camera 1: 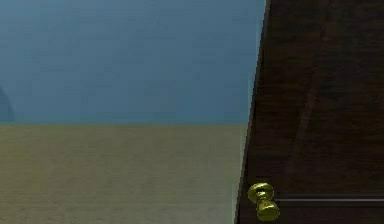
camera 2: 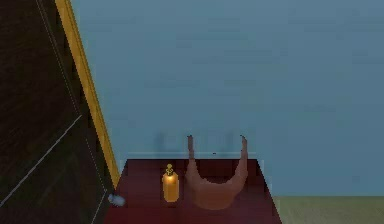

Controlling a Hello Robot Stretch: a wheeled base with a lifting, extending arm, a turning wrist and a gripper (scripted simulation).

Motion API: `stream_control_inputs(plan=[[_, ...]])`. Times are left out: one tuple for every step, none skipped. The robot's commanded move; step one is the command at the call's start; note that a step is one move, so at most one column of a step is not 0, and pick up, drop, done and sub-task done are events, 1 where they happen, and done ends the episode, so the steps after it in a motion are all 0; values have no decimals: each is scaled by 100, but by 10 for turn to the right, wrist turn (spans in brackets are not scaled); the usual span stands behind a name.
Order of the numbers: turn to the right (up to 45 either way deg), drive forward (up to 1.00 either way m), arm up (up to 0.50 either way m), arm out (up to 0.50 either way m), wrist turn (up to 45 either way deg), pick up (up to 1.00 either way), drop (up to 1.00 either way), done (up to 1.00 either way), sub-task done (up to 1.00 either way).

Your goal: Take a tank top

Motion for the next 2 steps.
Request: stream_control_inputs(plan=[[0, 0, 50, 0, 0, 0, 0, 0, 0], [0, 0, 26, 0, 0, 0, 0, 0, 0]])
